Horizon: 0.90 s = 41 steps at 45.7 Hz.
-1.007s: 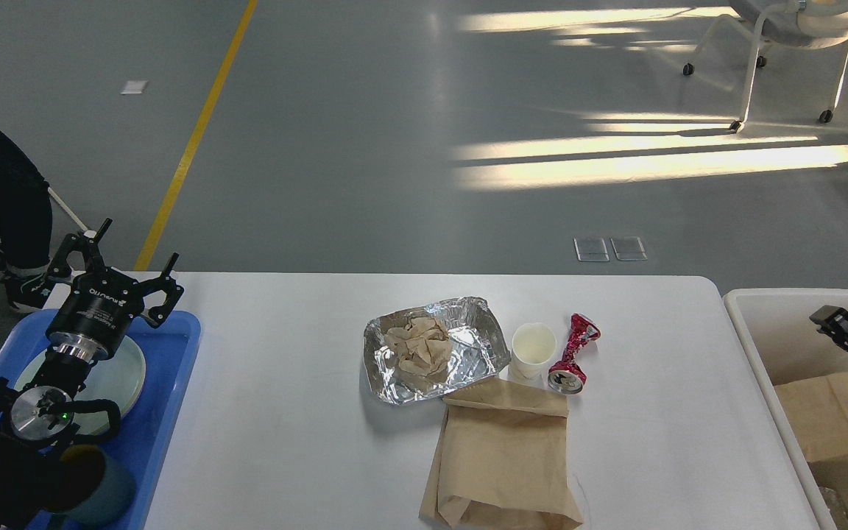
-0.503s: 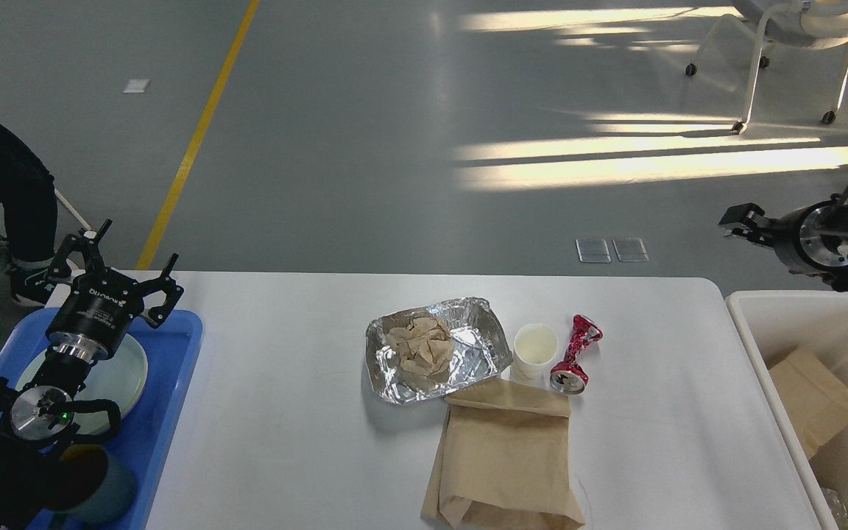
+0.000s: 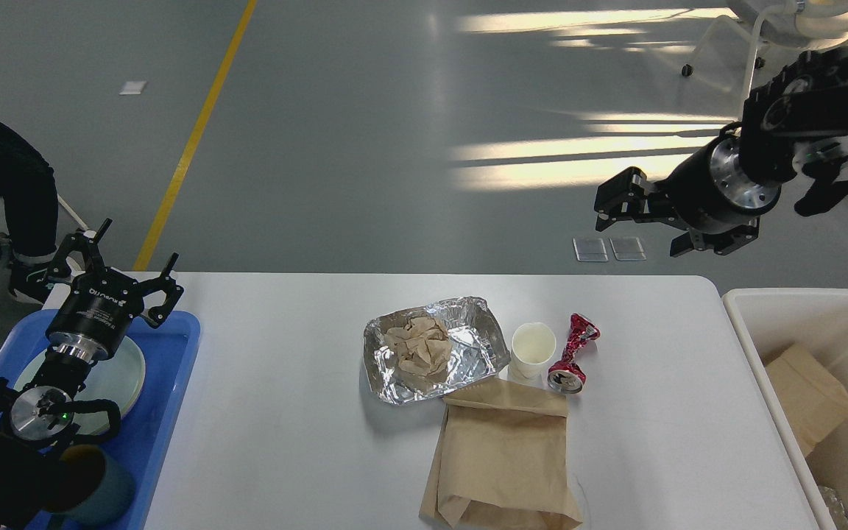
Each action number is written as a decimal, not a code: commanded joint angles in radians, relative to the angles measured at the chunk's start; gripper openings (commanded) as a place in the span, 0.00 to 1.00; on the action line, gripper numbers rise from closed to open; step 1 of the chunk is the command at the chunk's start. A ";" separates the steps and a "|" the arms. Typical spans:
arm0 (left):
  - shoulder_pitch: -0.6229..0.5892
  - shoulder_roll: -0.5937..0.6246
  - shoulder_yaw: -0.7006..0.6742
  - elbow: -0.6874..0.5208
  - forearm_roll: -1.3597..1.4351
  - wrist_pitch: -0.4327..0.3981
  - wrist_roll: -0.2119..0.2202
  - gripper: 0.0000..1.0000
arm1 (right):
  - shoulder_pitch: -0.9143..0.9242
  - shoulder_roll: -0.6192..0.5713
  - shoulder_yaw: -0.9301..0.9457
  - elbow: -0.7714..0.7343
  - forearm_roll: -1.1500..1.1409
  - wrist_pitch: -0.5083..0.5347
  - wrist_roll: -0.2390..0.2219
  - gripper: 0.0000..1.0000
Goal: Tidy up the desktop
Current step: 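Lower the right gripper onto the small white cup and grasp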
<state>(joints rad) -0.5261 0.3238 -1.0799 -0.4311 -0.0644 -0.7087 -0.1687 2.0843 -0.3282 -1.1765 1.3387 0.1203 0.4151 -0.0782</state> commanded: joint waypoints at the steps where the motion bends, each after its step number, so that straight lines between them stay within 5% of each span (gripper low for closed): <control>1: 0.000 0.000 0.000 0.000 0.000 0.000 0.000 0.96 | -0.142 0.038 0.026 -0.006 -0.001 -0.159 -0.003 1.00; 15: 0.000 0.000 0.000 0.000 0.000 0.000 0.000 0.96 | -0.426 0.149 0.120 -0.078 -0.001 -0.346 -0.006 0.99; 35: 0.001 0.000 0.000 0.000 0.000 0.000 0.000 0.96 | -0.601 0.267 0.158 -0.282 0.001 -0.377 -0.006 0.96; 41: 0.000 0.000 0.000 0.000 0.000 0.000 0.000 0.96 | -0.648 0.291 0.158 -0.337 0.001 -0.378 -0.008 0.82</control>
<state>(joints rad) -0.5260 0.3238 -1.0799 -0.4311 -0.0644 -0.7087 -0.1687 1.4761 -0.0596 -1.0184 1.0491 0.1208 0.0386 -0.0844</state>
